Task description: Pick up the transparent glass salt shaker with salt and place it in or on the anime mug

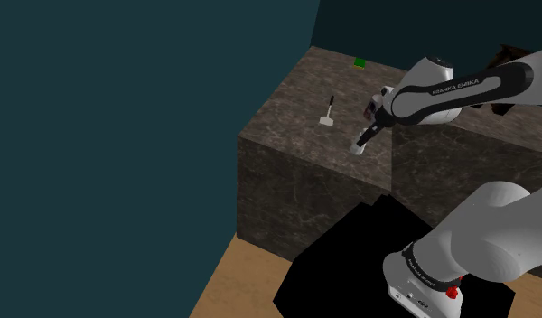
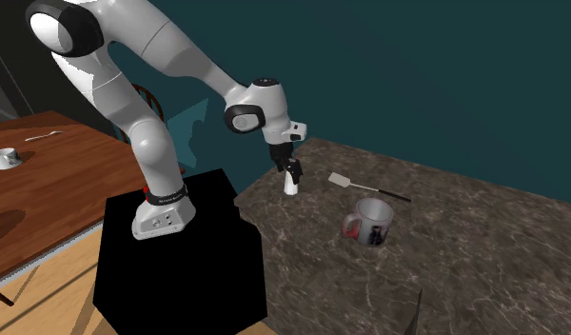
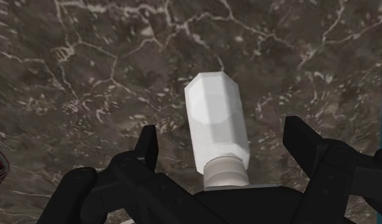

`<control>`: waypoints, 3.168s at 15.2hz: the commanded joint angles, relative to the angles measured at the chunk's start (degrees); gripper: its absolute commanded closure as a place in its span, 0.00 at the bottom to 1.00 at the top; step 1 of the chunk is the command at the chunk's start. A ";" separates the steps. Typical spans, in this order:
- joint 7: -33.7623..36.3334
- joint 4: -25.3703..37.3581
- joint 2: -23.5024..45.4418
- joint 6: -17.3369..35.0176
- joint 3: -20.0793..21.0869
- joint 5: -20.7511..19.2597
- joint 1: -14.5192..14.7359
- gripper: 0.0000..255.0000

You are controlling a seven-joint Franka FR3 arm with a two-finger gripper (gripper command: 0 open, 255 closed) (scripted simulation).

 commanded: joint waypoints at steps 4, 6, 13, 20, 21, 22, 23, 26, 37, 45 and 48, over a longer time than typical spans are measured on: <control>-0.01 0.00 0.03 0.03 -0.01 0.01 0.01 1.00; -0.01 0.00 0.03 0.03 -0.01 0.01 0.01 1.00; -0.02 0.00 0.03 0.04 -0.02 0.02 0.02 1.00; 1.84 2.35 -4.81 -7.01 2.53 -1.59 -1.67 1.00; 2.03 2.74 -5.41 -7.99 2.86 -1.70 -1.83 1.00; 2.21 3.14 -5.99 -8.96 3.17 -1.80 -1.98 1.00; 2.38 3.55 -6.55 -9.92 3.47 -1.87 -2.10 1.00; 2.81 4.87 -8.10 -12.75 4.33 -2.01 -2.41 1.00; 3.82 10.59 -12.24 -22.55 7.03 -1.70 -2.81 1.00; 4.21 15.58 -13.86 -29.14 8.62 -1.07 -2.67 1.00; 1.27 19.10 -10.72 -29.27 5.88 -0.48 -2.14 1.00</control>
